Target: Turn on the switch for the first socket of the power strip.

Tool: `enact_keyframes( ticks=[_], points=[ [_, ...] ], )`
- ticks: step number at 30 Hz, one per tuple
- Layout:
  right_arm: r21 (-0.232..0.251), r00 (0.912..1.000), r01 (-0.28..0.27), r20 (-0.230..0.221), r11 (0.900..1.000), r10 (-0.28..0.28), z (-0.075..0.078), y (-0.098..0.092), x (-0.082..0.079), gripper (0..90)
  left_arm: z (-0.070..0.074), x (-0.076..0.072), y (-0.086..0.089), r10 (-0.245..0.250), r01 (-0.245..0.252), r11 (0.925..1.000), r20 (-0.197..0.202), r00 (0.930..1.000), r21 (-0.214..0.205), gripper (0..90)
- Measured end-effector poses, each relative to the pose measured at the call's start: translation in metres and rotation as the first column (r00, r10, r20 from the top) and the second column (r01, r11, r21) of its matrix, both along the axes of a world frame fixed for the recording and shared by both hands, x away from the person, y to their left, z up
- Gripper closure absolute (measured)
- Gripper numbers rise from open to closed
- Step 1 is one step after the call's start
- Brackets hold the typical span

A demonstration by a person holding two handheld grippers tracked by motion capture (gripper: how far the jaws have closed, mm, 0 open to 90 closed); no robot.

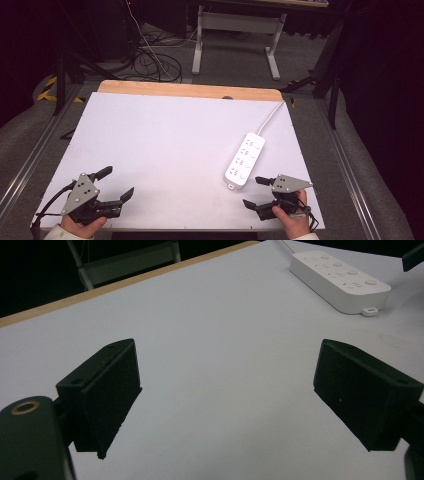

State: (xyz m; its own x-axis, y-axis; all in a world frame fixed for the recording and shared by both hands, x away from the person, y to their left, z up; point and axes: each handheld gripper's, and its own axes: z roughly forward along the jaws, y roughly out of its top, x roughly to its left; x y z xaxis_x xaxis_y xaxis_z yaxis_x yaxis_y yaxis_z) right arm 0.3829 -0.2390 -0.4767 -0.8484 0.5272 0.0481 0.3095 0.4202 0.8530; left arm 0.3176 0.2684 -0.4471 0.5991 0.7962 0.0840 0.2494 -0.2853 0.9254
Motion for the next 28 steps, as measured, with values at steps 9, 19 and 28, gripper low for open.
enact_keyframes(
  ticks=[9,19,28],
  points=[
    [0.014,0.9992,0.025,0.03,0.9996,-0.025,0.0003,0.0021,-0.0012,13.2,-0.0009,0.0052,-0.0002,-0.004,0.004,0.9998,0.009,1.0,0.017,12.4],
    [0.042,0.997,0.046,0.06,0.9981,-0.049,0.003,-0.0041,-0.003,13.3,-0.0005,0.0076,0.0016,0.002,-0.002,1.0,0.007,1.0,-0.002,12.3],
    [0.015,0.9964,0.053,0.065,0.9985,-0.054,0.0029,-0.0042,-0.0028,13.3,-0.0006,0.0078,0.0036,0.005,-0.006,0.9993,0.02,0.9998,0.038,12.4]
  ],
)
